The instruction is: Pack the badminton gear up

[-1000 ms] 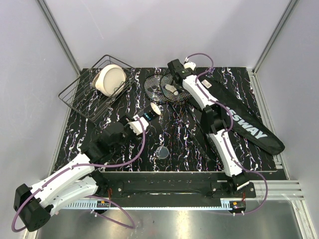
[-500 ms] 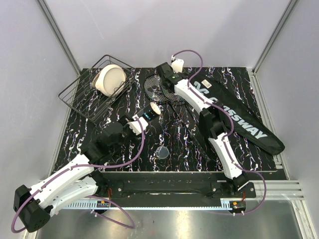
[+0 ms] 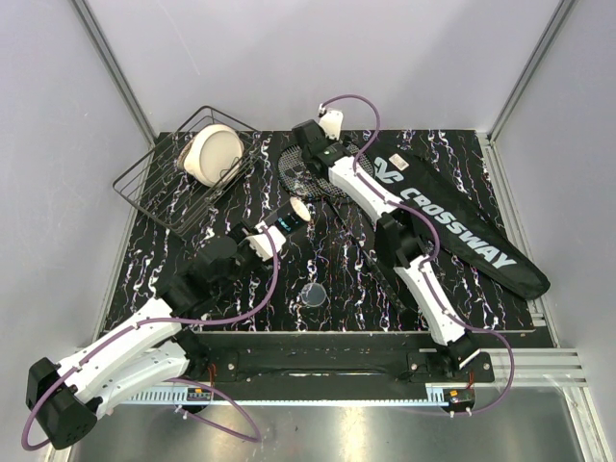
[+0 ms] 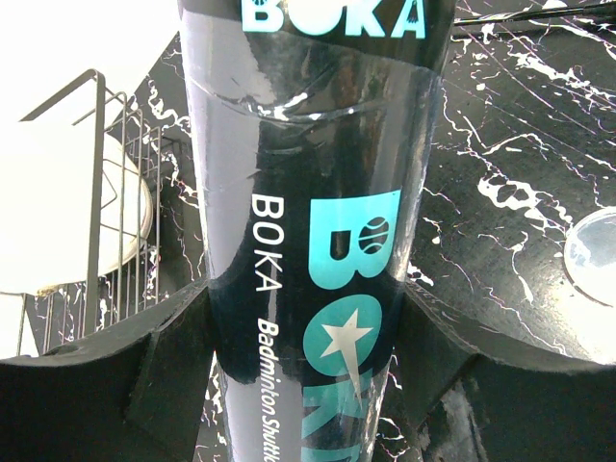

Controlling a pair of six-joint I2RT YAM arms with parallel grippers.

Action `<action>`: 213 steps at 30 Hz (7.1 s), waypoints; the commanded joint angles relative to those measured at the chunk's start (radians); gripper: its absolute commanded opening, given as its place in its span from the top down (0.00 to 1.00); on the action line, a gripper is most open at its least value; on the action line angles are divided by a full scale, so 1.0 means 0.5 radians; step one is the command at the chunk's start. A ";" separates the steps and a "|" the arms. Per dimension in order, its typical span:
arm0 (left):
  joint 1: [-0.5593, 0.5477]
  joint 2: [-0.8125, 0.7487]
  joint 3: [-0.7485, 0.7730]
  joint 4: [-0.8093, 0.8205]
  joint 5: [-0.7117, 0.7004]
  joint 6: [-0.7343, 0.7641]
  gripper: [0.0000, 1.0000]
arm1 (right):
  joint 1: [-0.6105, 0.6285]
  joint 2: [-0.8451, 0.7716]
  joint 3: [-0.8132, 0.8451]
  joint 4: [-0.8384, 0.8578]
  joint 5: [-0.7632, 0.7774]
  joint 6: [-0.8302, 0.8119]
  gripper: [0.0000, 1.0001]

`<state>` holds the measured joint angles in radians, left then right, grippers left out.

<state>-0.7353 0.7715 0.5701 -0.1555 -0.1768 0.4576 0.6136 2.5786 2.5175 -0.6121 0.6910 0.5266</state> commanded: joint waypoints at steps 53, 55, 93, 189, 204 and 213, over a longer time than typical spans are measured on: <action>-0.011 -0.193 0.004 0.250 0.341 0.113 1.00 | -0.411 -3.040 -2.998 1.417 -2.766 0.754 1.00; -0.011 -0.196 0.007 0.256 0.341 0.113 1.00 | -0.411 -3.031 -3.019 1.472 -2.799 0.815 1.00; -0.027 -0.258 -0.011 0.277 0.400 0.122 1.00 | -0.003 -2.552 -2.658 0.617 -2.539 0.005 0.16; -0.057 -0.448 -0.115 0.630 -1.018 0.088 1.00 | 0.757 -2.069 -3.011 0.556 -1.220 0.048 0.35; -0.057 -0.472 -0.122 0.612 -0.886 0.103 1.00 | 1.022 -1.362 -2.602 0.316 -0.962 -0.118 0.85; -0.054 -0.411 -0.116 0.474 -0.206 0.125 1.00 | 0.710 -2.340 -3.034 0.609 -1.120 -0.038 1.00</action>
<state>-0.7658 0.5518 0.5007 0.0479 -0.4965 0.4973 1.0981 1.7210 1.0786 -0.4160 0.2180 0.4870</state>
